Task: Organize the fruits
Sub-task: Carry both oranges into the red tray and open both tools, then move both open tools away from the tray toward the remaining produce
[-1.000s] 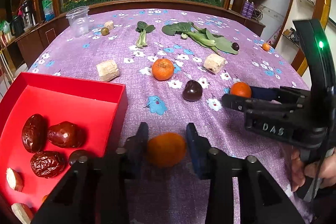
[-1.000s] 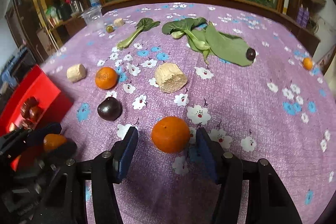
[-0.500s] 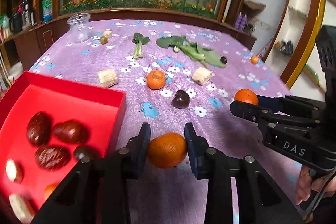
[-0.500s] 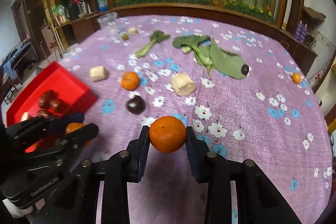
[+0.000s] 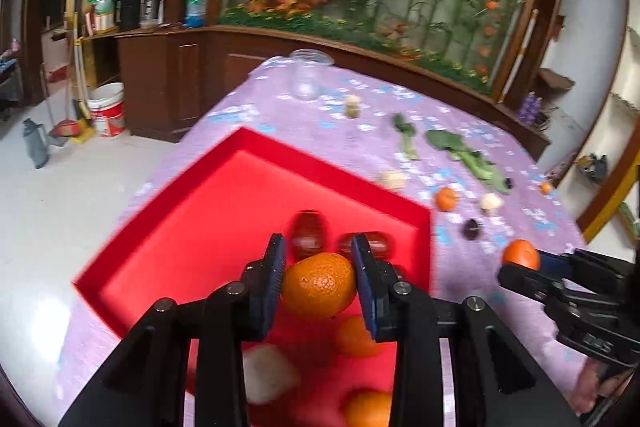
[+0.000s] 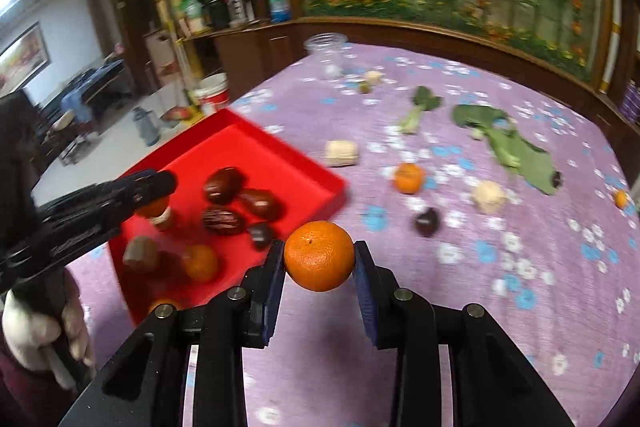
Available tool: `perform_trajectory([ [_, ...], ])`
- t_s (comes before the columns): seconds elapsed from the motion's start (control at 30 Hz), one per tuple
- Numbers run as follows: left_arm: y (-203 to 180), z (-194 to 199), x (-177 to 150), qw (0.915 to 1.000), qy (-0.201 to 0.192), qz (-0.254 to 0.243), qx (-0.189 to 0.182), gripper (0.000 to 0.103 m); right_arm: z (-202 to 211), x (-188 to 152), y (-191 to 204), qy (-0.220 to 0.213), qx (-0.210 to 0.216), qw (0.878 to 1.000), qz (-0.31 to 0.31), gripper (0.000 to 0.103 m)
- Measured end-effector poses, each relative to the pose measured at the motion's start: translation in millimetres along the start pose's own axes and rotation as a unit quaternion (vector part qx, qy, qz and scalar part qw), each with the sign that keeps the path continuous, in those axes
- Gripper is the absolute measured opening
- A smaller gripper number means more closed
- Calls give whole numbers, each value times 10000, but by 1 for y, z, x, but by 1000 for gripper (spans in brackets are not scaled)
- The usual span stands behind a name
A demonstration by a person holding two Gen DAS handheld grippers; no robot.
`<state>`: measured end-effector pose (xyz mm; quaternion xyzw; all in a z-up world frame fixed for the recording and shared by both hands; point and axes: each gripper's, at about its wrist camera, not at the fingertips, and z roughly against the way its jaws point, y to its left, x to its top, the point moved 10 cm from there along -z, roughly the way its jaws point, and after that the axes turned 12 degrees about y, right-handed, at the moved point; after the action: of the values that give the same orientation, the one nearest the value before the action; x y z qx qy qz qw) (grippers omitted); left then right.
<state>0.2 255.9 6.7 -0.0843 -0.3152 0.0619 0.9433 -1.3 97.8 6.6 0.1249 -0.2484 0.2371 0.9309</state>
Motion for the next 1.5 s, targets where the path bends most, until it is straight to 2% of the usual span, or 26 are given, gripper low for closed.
perform_trajectory([
  [0.07, 16, -7, 1, 9999, 80, 66, 128, 33, -9, 3, 17, 82, 195, 9998, 56, 37],
  [0.17, 38, -16, 4, 9994, 178, 268, 118, 33, -21, 6, 39, 199, 387, 9989, 145, 37],
  [0.33, 56, -26, 10, 9986, 253, 400, 214, 33, -44, 7, 63, 397, 411, 9978, 332, 37],
  [0.6, 62, -35, 8, 9971, 416, 635, -86, 34, -69, 7, 73, 559, 337, 9970, 409, 38],
  [0.73, 59, -27, 9, 9967, 338, 684, -259, 48, -70, 8, 71, 501, 272, 9974, 432, 41],
  [0.8, 55, -19, 9, 9966, 265, 691, -349, 54, -68, 11, 68, 403, 209, 9981, 416, 50],
  [0.83, 53, -16, 10, 9967, 233, 689, -361, 58, -67, 12, 67, 356, 186, 9984, 406, 51],
  [0.9, 47, -7, 9, 9971, 140, 652, -369, 65, -61, 14, 63, 260, 161, 9988, 371, 51],
  [0.97, 41, 1, 9, 9975, 56, 613, -334, 78, -54, 15, 60, 156, 155, 9993, 310, 51],
  [1.07, 34, 15, 6, 9979, -121, 602, -212, 88, -41, 13, 53, -12, 173, 9997, 164, 55],
  [1.2, 23, 26, -2, 9969, -188, 720, -261, 89, -27, 6, 41, -139, 122, 9998, -21, 58],
  [1.3, 19, 28, -13, 9962, -103, 856, -113, 89, -18, -2, 30, -206, 138, 9994, -233, 61],
  [1.5, -4, 40, -27, 9972, -187, 422, 589, 89, -3, -23, 10, -333, 40, 9979, -556, 64],
])
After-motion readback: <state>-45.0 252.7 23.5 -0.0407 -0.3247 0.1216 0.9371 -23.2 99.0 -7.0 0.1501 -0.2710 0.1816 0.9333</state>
